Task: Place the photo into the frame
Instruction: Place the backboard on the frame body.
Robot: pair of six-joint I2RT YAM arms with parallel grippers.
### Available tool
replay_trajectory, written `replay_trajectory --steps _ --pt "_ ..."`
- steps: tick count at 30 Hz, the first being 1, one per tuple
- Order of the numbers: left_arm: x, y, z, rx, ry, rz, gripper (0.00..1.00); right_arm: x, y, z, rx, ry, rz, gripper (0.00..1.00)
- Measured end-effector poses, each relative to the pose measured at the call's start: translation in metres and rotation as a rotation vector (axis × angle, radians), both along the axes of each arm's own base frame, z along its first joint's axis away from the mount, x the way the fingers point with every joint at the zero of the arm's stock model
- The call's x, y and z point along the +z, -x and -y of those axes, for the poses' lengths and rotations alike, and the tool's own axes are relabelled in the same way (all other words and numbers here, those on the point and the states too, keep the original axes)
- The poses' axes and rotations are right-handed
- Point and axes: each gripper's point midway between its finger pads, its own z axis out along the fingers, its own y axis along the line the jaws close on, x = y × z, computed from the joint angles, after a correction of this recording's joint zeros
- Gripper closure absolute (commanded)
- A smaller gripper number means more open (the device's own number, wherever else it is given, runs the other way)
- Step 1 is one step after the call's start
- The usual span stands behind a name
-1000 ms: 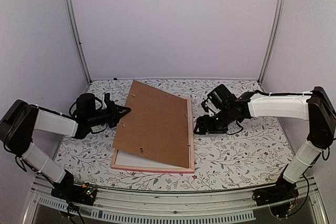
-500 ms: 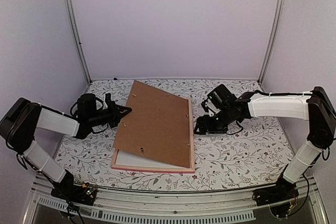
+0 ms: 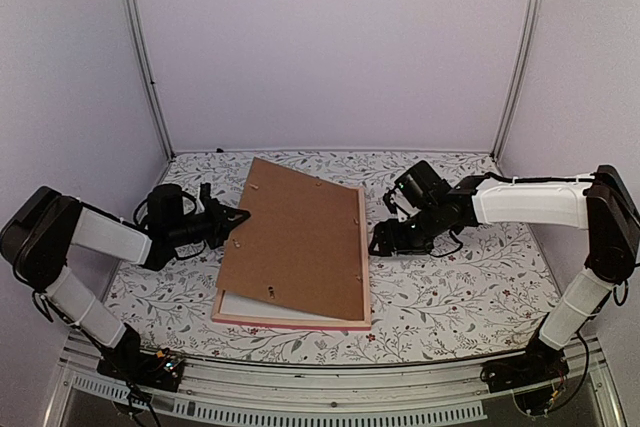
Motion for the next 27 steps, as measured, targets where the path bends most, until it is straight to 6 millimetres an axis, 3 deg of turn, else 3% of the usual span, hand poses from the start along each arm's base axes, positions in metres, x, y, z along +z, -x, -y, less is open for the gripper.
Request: replay_trajectory --steps 8,18,27 --pt "-0.010 0.000 0.000 -0.001 -0.006 -0.013 0.85 -0.001 0.000 0.000 0.000 -0.001 0.001 0.23" --pt "-0.018 0.002 -0.001 -0.007 -0.047 -0.018 0.51 -0.004 0.001 0.001 0.000 0.002 -0.003 0.23" --pt "-0.026 0.005 -0.003 -0.022 -0.137 -0.036 0.39 -0.010 0.001 0.000 0.002 0.005 -0.011 0.23"
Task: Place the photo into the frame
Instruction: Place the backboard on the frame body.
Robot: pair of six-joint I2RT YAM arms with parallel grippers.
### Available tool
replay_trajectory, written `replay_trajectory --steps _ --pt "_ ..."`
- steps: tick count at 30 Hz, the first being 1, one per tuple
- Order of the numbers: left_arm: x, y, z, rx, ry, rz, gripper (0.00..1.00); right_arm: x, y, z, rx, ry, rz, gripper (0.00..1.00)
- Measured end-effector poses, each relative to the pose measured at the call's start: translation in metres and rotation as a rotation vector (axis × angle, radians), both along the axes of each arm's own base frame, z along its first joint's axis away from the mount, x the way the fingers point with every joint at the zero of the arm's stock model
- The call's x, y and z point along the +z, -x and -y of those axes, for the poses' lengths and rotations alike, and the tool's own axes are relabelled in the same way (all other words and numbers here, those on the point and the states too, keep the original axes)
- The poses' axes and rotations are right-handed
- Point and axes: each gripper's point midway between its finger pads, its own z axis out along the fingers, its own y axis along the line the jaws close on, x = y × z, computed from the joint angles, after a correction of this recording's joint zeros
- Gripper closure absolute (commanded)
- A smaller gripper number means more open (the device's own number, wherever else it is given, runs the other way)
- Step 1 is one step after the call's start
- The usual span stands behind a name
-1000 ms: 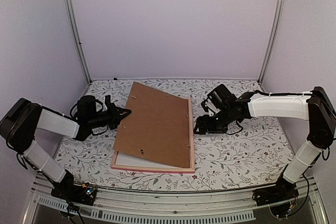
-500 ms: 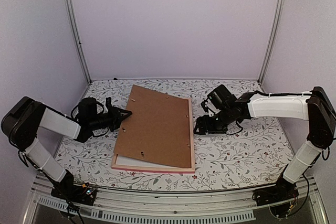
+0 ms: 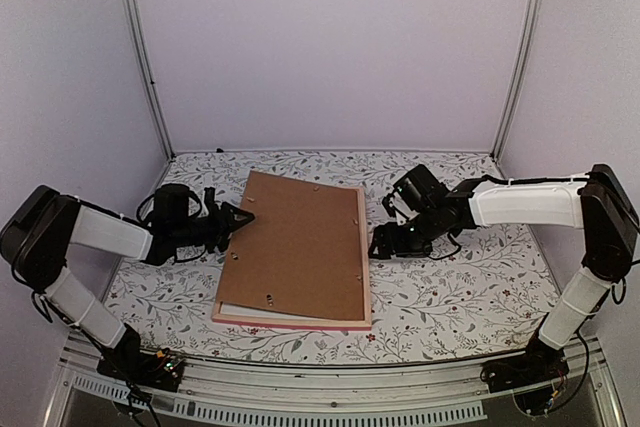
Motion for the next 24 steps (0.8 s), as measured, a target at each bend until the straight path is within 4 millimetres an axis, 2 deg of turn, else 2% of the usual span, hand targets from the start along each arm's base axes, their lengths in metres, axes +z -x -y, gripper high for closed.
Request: replay_trajectory --steps 8,14,24 --pt "-0.001 -0.005 0.007 -0.041 -0.062 -0.004 0.36 0.000 0.000 -0.002 0.003 -0.010 -0.001 0.23" --pt "-0.012 -0.003 0.013 -0.074 -0.121 -0.036 0.34 0.000 0.000 -0.003 0.006 -0.015 -0.003 0.23" --pt "-0.010 -0.013 0.015 -0.086 -0.327 -0.006 0.30 -0.010 0.002 -0.003 0.010 -0.010 -0.020 0.23"
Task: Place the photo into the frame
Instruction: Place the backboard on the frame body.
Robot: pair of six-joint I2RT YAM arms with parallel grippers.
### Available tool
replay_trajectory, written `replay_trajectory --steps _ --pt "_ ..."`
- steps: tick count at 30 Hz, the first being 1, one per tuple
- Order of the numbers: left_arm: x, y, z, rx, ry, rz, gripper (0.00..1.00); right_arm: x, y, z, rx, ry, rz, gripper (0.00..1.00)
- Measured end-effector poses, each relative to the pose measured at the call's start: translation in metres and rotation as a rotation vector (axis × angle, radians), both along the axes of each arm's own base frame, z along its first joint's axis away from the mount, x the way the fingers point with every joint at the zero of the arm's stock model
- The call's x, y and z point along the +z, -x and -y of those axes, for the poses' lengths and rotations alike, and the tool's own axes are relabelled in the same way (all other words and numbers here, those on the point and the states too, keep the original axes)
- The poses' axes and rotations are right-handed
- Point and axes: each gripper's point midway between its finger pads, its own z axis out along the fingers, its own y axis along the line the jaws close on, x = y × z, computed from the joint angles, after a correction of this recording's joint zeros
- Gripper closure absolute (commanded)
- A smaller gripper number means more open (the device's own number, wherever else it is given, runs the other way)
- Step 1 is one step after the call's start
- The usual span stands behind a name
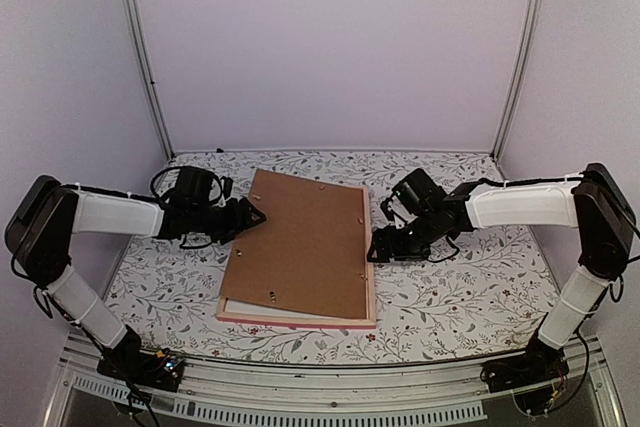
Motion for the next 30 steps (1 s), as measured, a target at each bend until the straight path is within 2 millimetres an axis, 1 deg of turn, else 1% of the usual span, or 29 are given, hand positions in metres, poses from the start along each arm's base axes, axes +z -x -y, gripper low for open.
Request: replay_trajectory --steps 5,13,21,30 --pt "-0.005 0.000 -0.005 0.000 -0.065 0.003 0.29 -0.001 0.000 0.000 0.000 0.000 0.000 0.23" --pt "-0.023 0.006 -0.006 -0.016 -0.111 -0.042 0.27 -0.003 0.000 0.000 0.000 0.003 -0.005 0.23" --pt "-0.024 0.008 -0.003 -0.032 -0.126 -0.053 0.23 -0.006 0.000 -0.001 0.001 0.005 -0.008 0.23" --pt "-0.020 0.007 -0.006 -0.044 -0.218 -0.052 0.19 -0.006 -0.002 -0.003 0.004 -0.006 -0.005 0.23"
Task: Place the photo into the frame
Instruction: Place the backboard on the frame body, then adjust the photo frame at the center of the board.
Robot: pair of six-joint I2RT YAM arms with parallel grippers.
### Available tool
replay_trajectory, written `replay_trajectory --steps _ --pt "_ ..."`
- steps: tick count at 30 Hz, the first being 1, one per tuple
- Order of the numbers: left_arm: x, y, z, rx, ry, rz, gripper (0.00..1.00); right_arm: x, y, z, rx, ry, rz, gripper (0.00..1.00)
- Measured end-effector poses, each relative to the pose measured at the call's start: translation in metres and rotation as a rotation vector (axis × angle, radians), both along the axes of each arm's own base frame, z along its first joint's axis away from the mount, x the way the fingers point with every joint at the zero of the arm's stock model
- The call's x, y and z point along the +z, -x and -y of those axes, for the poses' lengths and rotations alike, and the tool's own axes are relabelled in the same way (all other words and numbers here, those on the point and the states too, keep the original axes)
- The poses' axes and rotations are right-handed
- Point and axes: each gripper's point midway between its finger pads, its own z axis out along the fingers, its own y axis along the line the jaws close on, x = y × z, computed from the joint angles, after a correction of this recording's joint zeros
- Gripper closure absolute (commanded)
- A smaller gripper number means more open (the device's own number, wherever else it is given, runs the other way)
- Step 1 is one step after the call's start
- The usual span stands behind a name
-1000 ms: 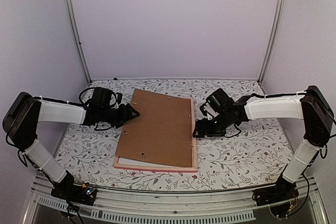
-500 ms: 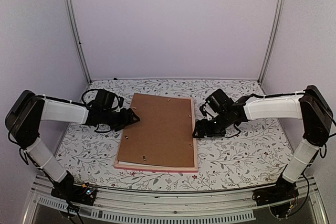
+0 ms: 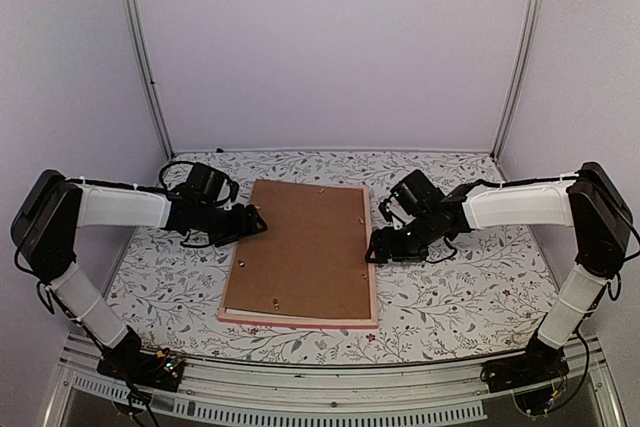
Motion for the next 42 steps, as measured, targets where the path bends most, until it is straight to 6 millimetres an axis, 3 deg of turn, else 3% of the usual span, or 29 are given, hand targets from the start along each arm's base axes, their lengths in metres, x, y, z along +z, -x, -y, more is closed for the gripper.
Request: replay_trajectory --steps 7,12,16,19,30,39,42 --pt "-0.001 -0.001 -0.007 0.003 -0.072 0.012 0.16 0.000 -0.001 -0.001 0.000 -0.002 0.002 0.23" --pt "0.011 -0.001 -0.015 0.016 -0.125 0.048 0.14 0.000 -0.001 -0.001 0.000 -0.002 0.002 0.23" --pt "0.026 -0.005 -0.023 0.020 -0.168 0.108 0.01 -0.001 -0.002 0.000 -0.002 0.003 0.006 0.23" --pt "0.027 -0.005 -0.026 0.012 -0.191 0.122 0.00 -0.003 -0.003 0.000 -0.003 0.010 0.007 0.22" --pt "-0.006 -0.010 -0.036 -0.016 -0.184 0.036 0.00 -0.012 -0.028 -0.020 -0.010 0.010 0.025 0.19" --pt "-0.038 -0.001 -0.027 -0.063 -0.142 -0.031 0.00 -0.029 -0.038 -0.026 -0.015 0.033 0.014 0.18" --pt "-0.037 -0.001 -0.021 -0.079 -0.097 -0.018 0.01 -0.031 -0.040 -0.029 -0.015 0.030 0.014 0.19"
